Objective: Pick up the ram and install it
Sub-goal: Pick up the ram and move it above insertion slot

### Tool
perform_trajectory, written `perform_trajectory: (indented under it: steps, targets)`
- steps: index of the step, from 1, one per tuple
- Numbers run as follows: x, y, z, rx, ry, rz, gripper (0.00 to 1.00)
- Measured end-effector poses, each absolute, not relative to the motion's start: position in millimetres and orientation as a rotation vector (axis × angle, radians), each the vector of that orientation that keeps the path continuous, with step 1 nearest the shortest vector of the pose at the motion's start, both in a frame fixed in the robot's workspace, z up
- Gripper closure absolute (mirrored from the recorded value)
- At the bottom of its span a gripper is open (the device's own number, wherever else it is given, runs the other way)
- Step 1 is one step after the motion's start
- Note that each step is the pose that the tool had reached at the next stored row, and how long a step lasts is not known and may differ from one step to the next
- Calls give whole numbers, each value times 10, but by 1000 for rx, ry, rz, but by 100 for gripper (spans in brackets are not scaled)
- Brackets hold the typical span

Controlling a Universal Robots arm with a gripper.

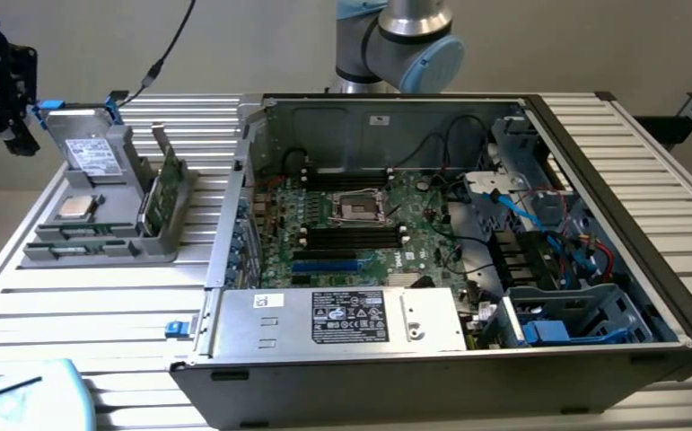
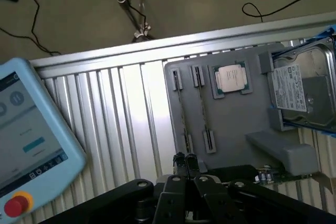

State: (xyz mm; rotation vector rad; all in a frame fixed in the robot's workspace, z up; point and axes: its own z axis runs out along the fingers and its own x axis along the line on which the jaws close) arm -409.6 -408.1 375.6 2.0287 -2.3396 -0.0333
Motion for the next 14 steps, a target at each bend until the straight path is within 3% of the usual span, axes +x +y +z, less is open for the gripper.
perform_trajectory:
  steps: [14]
  targets:
    - [-4096, -4068, 3747, 2256, -2120, -28, 90]
